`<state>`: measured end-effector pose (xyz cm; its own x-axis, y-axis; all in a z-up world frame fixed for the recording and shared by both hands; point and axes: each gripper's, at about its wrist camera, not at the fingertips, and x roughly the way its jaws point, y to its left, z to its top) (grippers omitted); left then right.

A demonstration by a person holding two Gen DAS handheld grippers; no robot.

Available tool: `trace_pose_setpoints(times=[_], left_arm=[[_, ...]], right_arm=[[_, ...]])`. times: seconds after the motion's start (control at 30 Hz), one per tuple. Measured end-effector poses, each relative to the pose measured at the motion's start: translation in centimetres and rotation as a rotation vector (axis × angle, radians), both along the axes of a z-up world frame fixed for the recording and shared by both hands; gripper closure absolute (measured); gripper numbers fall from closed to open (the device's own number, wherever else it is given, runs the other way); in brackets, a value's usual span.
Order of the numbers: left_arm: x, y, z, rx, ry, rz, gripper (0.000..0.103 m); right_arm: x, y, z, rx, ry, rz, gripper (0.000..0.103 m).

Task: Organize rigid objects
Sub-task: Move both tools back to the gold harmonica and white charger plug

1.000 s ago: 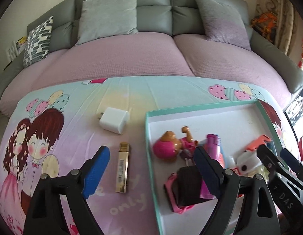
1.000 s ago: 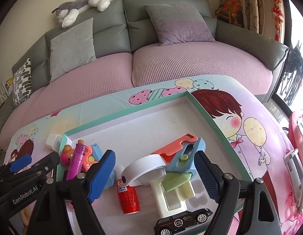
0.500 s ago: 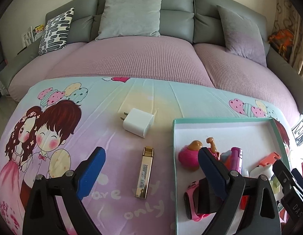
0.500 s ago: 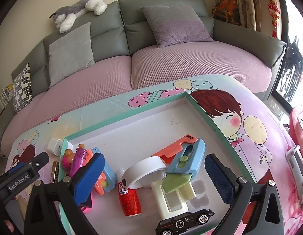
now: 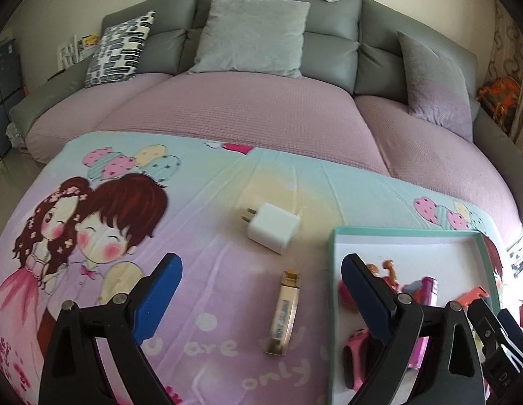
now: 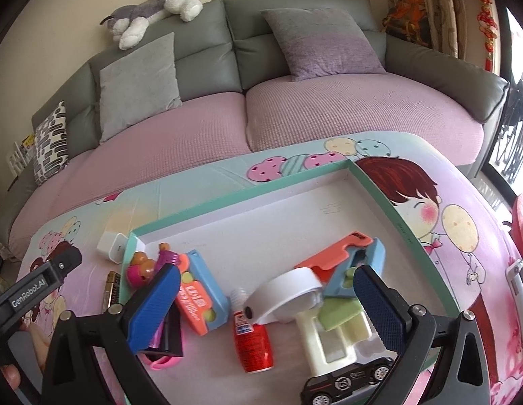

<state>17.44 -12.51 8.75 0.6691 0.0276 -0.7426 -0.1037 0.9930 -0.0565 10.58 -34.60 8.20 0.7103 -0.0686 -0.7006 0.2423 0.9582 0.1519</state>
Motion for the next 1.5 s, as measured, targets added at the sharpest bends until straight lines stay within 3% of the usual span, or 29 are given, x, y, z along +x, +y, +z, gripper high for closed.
trace_pose_setpoints(times=[0.17,0.33,0.57,0.8,0.97,1.17,1.3,1.5], left_arm=[[-0.2,2.5,0.3,-0.014,-0.041,0.078,0.007],[-0.1,5.0,-0.1,-0.027,-0.03,0.139,0.007],[-0.3,7.7,-0.9,-0.031,-0.002,0.188,0.007],[-0.6,9.7,-1.0,-0.096,-0.038,0.22,0.007],[-0.1,9.5,-1.8,-0.118,-0.011,0.176,0.007],[1.3,6.6,-3.5,-0.028,0.089,0.034,0.007],[1.6,5.1,-4.4,-0.055,0.136,-0.032,0.007],[1.5,3.0,-4.8,-0.012,0.166,-0.087,0.007]], right_arm=[[0.7,2.4,-0.1,0.003,0.002,0.067,0.0],[1.0,5.0,0.1,0.012,-0.017,0.143,0.0],[1.6,8.4,-0.6,0.019,-0.001,0.221,0.0],[2.0,10.3,-1.1,-0.006,0.013,0.255,0.0],[2.0,10.4,-1.1,0.0,0.011,0.238,0.0],[2.0,9.6,-1.0,-0.022,0.01,0.187,0.0],[2.1,8.5,-1.2,0.0,0.023,0.155,0.0],[1.9,7.6,-1.1,0.013,0.023,0.129,0.0]])
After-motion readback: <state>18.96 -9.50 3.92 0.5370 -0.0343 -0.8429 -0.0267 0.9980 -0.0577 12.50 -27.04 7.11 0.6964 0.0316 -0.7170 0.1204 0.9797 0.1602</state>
